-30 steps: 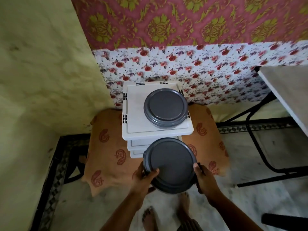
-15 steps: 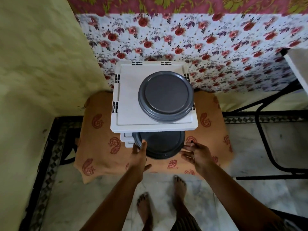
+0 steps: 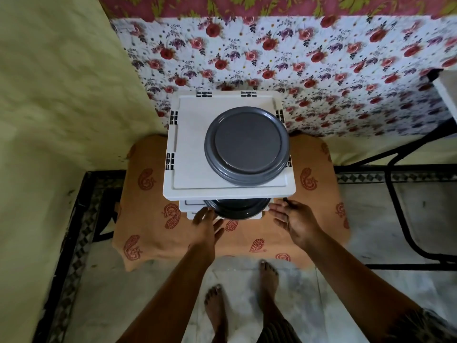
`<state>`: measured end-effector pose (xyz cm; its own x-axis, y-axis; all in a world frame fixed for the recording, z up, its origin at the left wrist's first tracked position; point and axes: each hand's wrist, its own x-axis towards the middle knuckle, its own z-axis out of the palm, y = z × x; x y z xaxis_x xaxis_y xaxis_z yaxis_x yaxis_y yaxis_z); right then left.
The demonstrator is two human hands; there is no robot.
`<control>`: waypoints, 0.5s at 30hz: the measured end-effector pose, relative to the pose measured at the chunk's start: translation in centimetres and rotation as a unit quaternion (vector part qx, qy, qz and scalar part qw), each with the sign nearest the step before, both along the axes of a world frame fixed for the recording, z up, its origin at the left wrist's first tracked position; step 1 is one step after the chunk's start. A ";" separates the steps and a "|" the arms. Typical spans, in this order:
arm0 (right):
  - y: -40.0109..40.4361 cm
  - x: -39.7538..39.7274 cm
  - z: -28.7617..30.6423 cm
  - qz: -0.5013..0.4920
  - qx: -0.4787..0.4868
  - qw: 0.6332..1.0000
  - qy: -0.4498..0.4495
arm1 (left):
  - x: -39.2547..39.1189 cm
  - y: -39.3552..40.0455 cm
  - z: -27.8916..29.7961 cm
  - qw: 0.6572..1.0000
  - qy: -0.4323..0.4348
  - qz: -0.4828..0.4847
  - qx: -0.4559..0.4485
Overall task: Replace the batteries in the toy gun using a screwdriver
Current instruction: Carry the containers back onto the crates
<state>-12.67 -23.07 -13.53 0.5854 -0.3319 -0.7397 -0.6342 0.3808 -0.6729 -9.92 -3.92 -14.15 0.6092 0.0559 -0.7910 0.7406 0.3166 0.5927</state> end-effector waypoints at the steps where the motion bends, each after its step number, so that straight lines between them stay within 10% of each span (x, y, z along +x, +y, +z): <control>1: 0.2 -0.4 0.1 0.007 -0.026 1.000 0.010 | -0.6 0.3 -0.4 1.000 -0.009 -0.006 0.028; 7: 2.9 -3.2 1.9 0.134 -0.260 0.956 0.041 | -5.0 3.2 -0.5 0.933 -0.156 -0.115 0.304; 15: 8.9 -2.2 9.3 0.318 -0.304 0.877 -0.194 | -3.2 7.0 3.3 0.738 -0.413 -0.254 0.469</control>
